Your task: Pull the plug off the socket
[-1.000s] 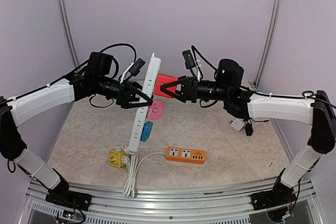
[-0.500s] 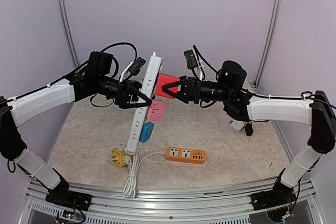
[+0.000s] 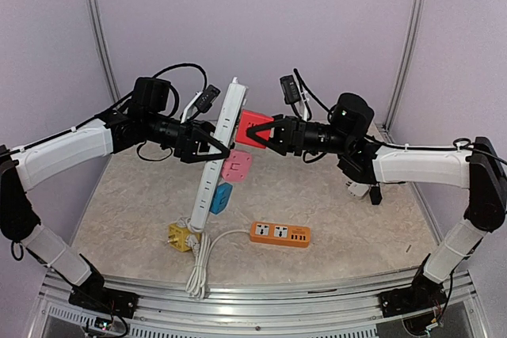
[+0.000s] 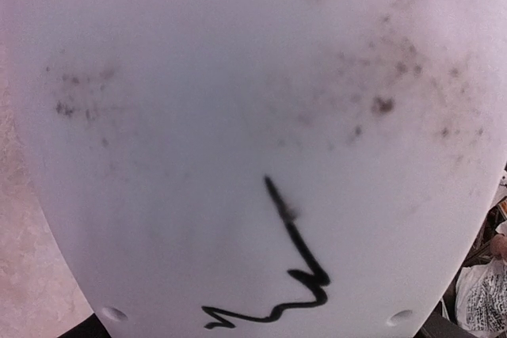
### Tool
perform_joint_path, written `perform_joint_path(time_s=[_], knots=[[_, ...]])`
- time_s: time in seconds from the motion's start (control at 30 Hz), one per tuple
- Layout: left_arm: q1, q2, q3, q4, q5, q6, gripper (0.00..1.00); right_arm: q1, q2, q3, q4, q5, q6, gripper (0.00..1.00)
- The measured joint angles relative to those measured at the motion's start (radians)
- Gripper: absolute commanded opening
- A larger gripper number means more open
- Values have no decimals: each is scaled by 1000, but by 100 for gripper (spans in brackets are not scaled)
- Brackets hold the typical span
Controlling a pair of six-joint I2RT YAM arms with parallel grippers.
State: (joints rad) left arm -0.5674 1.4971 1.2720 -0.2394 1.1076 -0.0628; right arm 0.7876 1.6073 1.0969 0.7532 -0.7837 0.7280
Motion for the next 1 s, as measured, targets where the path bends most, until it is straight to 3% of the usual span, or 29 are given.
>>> perform_joint_path(time_s=[1.0], knots=[[31, -13, -1, -17, -127, -20, 4, -16, -23, -14, -77, 49, -68, 5]])
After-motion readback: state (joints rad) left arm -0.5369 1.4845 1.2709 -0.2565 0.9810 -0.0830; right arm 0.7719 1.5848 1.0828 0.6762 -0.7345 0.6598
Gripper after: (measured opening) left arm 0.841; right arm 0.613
